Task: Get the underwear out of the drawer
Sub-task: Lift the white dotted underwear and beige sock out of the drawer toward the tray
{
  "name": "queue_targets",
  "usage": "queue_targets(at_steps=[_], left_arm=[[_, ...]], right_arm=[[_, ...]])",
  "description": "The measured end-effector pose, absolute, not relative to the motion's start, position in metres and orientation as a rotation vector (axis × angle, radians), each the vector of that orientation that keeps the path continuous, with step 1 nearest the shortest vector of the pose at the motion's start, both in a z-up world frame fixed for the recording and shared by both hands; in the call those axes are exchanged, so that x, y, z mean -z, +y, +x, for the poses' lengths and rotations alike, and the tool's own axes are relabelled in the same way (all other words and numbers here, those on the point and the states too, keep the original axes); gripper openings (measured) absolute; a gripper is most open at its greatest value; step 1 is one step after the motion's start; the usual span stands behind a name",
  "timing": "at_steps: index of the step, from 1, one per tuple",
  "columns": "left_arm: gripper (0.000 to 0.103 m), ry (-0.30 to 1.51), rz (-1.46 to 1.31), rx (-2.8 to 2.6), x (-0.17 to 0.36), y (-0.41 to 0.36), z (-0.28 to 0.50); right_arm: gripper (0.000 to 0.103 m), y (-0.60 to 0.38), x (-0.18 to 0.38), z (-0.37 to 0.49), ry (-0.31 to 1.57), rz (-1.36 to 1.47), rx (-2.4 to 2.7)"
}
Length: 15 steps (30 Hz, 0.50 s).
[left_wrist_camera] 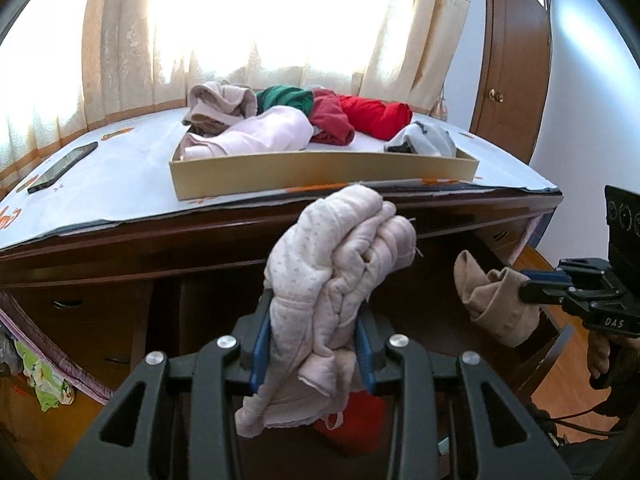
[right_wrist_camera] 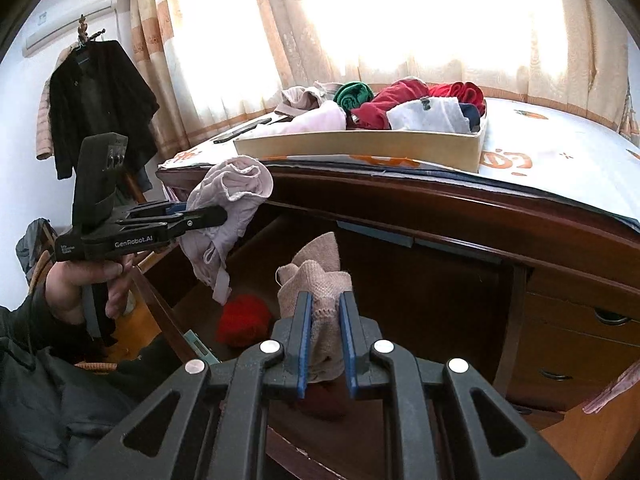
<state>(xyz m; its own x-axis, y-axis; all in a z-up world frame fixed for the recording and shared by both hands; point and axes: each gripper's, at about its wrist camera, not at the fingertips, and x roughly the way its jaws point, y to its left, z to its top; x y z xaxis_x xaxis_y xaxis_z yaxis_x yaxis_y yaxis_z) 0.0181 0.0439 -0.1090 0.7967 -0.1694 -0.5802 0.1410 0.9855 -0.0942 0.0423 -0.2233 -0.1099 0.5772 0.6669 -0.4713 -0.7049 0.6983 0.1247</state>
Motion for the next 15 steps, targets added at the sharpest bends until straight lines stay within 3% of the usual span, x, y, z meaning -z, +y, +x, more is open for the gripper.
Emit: queue_targets(at_steps=[15], left_arm=[[0.034,0.561,-0.074,0.172,0.097,0.043,0.007]], right_arm=[[0.015,-0.228,0.103,0.036,0.454,-0.041,-0.816]])
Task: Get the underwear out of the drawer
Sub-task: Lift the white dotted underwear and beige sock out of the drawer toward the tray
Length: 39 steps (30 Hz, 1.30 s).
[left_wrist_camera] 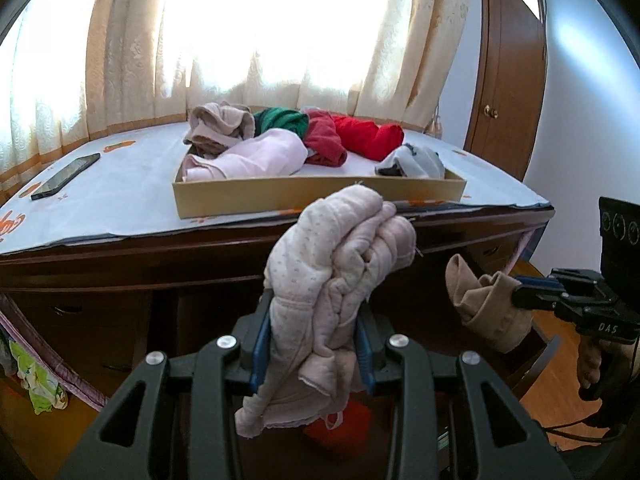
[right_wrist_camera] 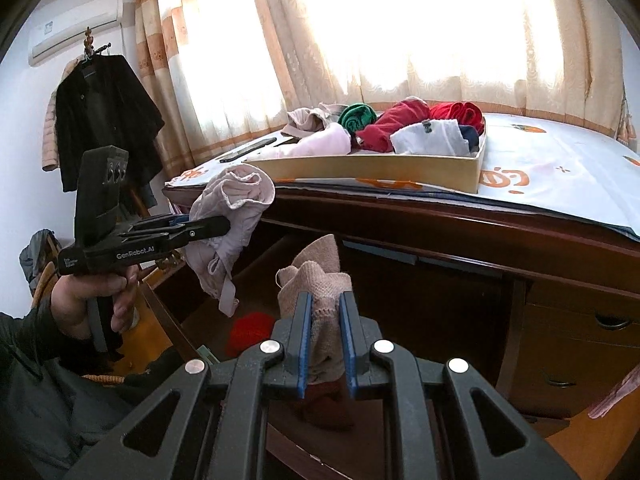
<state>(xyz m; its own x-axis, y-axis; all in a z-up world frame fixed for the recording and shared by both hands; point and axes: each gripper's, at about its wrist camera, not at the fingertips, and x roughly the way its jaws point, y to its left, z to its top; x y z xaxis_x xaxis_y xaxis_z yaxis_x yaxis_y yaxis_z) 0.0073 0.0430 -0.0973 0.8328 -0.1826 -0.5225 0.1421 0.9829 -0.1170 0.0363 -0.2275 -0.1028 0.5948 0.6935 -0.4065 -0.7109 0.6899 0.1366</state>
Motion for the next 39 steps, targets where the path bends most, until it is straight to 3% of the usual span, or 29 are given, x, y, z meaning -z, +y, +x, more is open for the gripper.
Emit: queue_targets(at_steps=[16,27,39], left_arm=[[0.034,0.512,-0.093,0.176,0.087,0.043,-0.001],[0.034,0.528,-0.091,0.188,0.089,0.041,0.002],[0.034,0.465,-0.062,0.202,0.062,0.036,-0.003]], right_arm=[[0.012,-0.235,0.091,0.029,0.372,-0.001,-0.82],[0.005,-0.227,0.104,0.038,0.459,-0.039,-0.801],[0.005,-0.221,0.065,0.028,0.352,-0.091,-0.806]])
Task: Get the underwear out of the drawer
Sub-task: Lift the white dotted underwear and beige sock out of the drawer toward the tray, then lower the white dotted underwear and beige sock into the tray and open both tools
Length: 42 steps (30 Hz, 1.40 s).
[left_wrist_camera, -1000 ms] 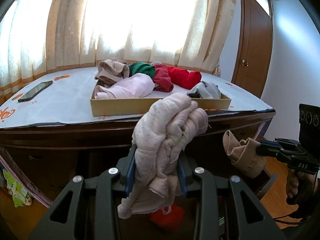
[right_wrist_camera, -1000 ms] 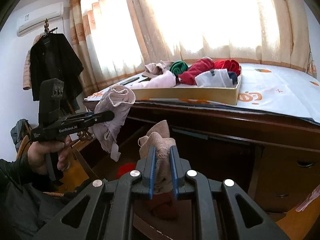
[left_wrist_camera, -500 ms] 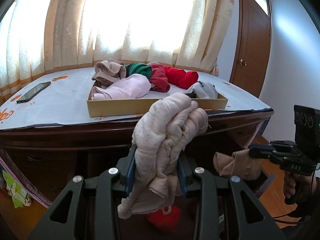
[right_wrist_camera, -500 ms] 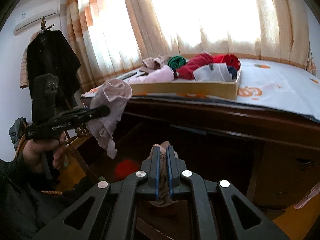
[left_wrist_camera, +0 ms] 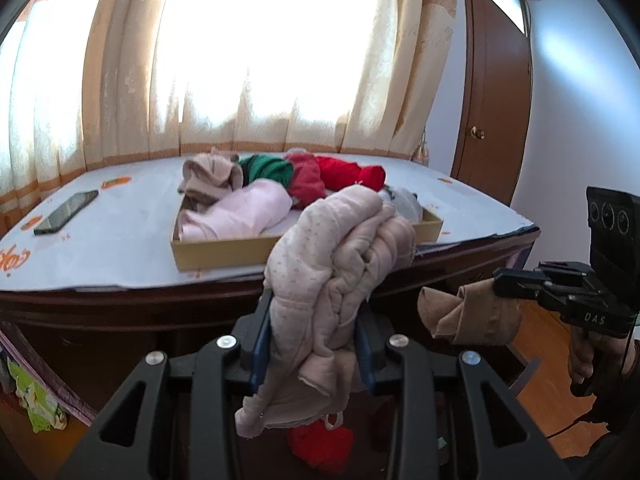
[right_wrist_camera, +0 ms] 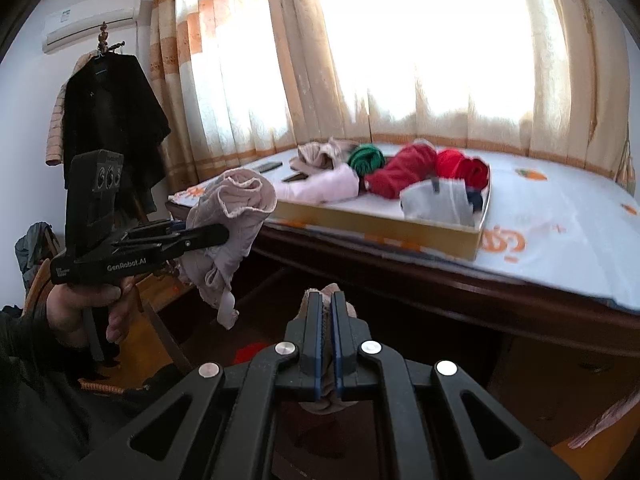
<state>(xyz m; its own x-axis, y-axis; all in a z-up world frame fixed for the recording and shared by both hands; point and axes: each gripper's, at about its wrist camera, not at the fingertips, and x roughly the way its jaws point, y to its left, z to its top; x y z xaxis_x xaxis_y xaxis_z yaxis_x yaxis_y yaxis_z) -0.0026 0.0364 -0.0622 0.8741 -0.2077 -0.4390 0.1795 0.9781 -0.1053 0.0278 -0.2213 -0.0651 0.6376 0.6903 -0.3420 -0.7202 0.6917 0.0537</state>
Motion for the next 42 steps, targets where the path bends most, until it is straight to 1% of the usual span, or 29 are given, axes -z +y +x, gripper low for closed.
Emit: queue_targets(at_steps=[19,27,42], left_arm=[[0.034,0.386,0.009,0.193,0.022,0.03,0.014],[0.034,0.382,0.031,0.19,0.012,0.029,0.028],[0.034,0.364,0.06,0.179,-0.003,0.027,0.048]], right_arm=[[0.005,-0.206,0.007,0.026,0.206,-0.098,-0.844],[0.005,-0.2,-0.02,0.038,0.163,-0.094,-0.848],[0.005,-0.199,-0.045,0.051,0.118,-0.087,-0.826]])
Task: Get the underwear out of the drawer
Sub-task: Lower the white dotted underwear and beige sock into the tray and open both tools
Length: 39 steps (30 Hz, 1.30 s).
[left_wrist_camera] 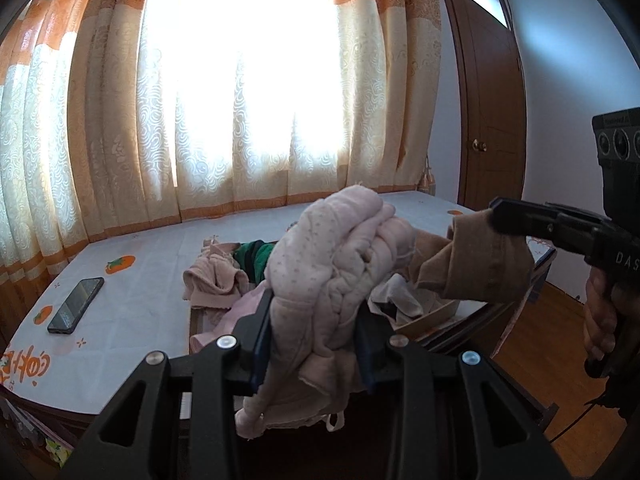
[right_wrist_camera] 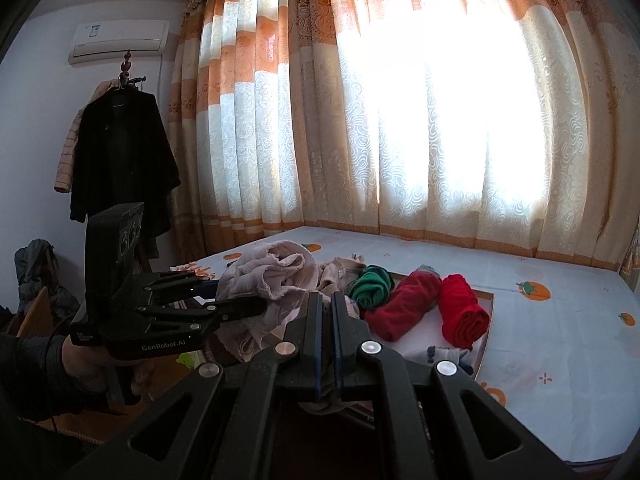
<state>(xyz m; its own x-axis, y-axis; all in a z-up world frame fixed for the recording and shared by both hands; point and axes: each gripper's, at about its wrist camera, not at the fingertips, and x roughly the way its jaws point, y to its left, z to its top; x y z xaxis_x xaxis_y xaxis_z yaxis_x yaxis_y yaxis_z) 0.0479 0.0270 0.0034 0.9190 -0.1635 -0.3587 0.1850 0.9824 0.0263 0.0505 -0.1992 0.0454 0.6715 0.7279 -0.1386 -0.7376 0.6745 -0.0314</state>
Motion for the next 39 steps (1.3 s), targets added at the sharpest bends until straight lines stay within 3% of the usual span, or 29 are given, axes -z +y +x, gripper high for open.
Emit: queue_targets(at_steps=[25,39], left_arm=[[0.034,0.387,0.045,0.166,-0.031,0.027,0.127],[0.034,0.554,0.092,0.181,-0.007,0.01,0.172]], right_arm=[[0.005,-0.205,-0.065,0.128,0.152,-0.022,-0.702],[0.005,-0.203,-0.049,0.184,0.235,0.023,-0.613]])
